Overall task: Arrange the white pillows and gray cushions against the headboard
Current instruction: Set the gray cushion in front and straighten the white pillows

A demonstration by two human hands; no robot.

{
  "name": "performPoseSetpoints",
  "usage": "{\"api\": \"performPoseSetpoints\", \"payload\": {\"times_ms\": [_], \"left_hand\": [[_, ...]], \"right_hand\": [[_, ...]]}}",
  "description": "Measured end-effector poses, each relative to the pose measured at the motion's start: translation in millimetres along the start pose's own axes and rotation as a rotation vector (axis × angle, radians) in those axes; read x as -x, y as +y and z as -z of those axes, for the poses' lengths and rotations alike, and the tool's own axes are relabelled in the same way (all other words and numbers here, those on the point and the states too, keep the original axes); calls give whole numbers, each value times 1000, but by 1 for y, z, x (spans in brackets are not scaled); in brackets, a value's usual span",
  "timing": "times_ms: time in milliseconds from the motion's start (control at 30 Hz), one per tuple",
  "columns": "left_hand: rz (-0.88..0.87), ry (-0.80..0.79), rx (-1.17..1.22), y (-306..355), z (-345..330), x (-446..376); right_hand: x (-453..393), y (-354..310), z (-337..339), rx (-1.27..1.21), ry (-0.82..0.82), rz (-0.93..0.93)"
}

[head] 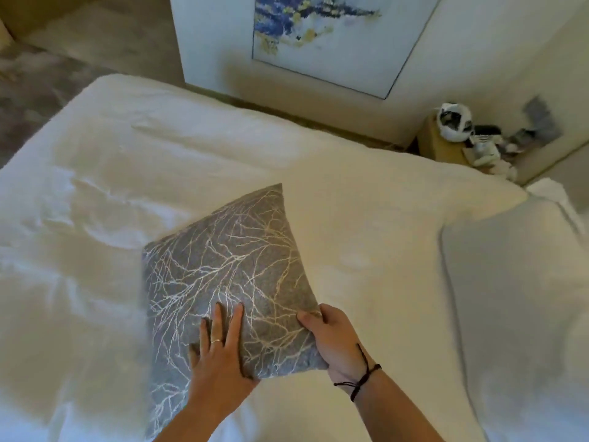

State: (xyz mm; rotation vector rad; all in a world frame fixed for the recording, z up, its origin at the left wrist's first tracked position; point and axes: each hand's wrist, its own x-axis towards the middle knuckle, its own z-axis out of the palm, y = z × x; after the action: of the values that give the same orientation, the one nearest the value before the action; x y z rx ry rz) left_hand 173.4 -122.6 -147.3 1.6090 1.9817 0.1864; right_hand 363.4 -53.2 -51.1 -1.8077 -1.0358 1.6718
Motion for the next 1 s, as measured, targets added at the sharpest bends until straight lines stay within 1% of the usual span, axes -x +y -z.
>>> {"api": "performPoseSetpoints", "payload": {"times_ms": [67,200,267,367,433,500,533,600,667,767,833,900,1000], "left_hand": [[-58,14,109,50,-7,0],[-235,15,253,166,-25,2],[-292,-30,308,224,-37,11],[-425,-144,337,306,-58,26],[-554,-270,311,351,-73,31],[-627,-390,261,385,-89,34],[-633,-431,247,398,-97,36],[-594,-471,253,417,-113,41],[-520,-478,274,433,-129,50],[-445,-471,237,465,-153,64],[-439,-434,232,495,-166,72],[-431,-406,245,526,-176,80],[-499,-375,196,562,-188,90]], "right_hand": [[26,-17,43,62,79,102],[78,-49,140,233,359,308],[102,-54,190,305,432,345],[126,-42,272,317,592,361],[132,-18,330,346,739,340],[132,22,386,371,854,250],[131,46,412,353,891,174],[131,95,459,254,947,8],[132,131,496,159,942,-64],[122,158,530,203,765,4],[111,163,538,267,697,39],[104,164,541,281,684,55],[106,168,545,286,662,98]]}}
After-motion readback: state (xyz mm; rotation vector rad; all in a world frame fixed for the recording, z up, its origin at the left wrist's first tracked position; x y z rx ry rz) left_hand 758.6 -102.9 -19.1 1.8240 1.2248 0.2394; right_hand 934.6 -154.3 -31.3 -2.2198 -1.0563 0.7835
